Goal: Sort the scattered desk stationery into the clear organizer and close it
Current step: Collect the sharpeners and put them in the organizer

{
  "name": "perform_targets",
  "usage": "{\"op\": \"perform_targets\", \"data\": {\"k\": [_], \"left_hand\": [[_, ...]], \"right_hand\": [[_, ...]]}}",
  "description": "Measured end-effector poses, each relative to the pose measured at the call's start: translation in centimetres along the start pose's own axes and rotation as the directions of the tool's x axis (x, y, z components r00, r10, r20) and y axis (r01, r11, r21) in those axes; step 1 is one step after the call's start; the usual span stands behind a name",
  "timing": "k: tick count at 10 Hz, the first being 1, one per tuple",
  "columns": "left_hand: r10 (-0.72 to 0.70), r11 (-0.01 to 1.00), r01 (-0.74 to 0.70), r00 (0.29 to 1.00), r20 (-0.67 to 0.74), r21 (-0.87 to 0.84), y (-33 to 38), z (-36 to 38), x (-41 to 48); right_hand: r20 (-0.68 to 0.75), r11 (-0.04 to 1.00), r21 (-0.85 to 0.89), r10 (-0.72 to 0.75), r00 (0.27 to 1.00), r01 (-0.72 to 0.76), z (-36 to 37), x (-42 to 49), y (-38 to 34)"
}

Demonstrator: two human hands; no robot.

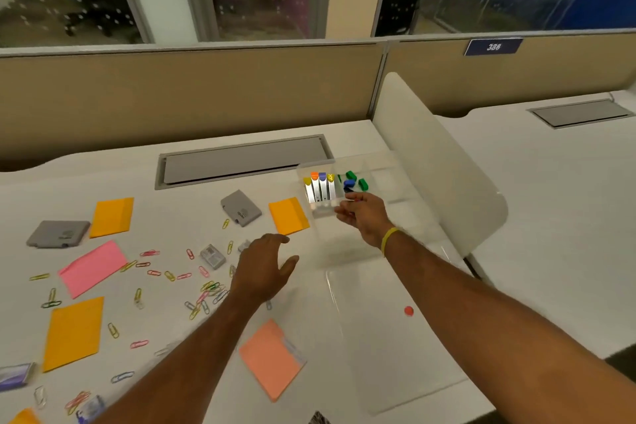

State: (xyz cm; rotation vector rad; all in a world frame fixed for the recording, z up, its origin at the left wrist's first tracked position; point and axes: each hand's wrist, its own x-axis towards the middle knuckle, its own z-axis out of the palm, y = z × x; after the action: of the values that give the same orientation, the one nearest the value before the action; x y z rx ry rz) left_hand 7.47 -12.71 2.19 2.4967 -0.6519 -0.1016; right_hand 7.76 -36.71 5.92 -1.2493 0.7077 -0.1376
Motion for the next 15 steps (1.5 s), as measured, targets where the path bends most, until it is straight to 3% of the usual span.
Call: {"op": "perform_targets", "data": {"k": [2,3,5,8,10,11,12,15], "left_hand": [[-0.037,0.999,0.037,0.999,0.008,-0.028,0.0,0.8,2.1],[-0.064,0.996,0.065,0.998,0.027,-0.059,-0.2,1.5,2.4],[-0.09,0.995,0.093,0.994,0.061,-0.044,-0.5,2.2,2.2],[-0.094,0.996,0.094,0.993,0.069,0.0,-0.5,1.7,2.1],[-0.076,0.994,0.065,0.989,0.128,0.087,-0.2,1.2,1.4],[-0.103,0.989,0.084,0.981,0.163,0.12,-0.2,0.6,0.2],[-0.121,0.984,0.096,0.978,0.17,0.149,0.0,0.0,-0.9],[-0.187,0.968,0.165,0.976,0.107,0.191,-1.6,-1.5,-6.5]], "right_hand": [[-0.109,0.95,-0.289,-0.153,0.982,0.116,-0.9,6.5,-2.0],[-0.115,0.861,-0.486,-0.232,0.966,0.149,-1.0,9.5,-2.4],[-0.058,0.755,-0.638,-0.243,0.968,0.152,-0.9,11.9,-2.3],[0.029,0.667,-0.702,-0.324,0.946,0.25,-2.0,9.1,-2.4],[0.276,0.427,-0.806,-0.343,0.898,0.411,-2.5,5.0,-0.1],[0.374,0.244,-0.857,-0.31,0.874,0.454,-2.0,2.6,1.6],[0.406,0.185,-0.864,-0.293,0.866,0.468,-1.3,1.2,2.5],[0.542,0.166,-0.78,-0.303,0.784,0.604,3.2,-5.5,6.7]]}}
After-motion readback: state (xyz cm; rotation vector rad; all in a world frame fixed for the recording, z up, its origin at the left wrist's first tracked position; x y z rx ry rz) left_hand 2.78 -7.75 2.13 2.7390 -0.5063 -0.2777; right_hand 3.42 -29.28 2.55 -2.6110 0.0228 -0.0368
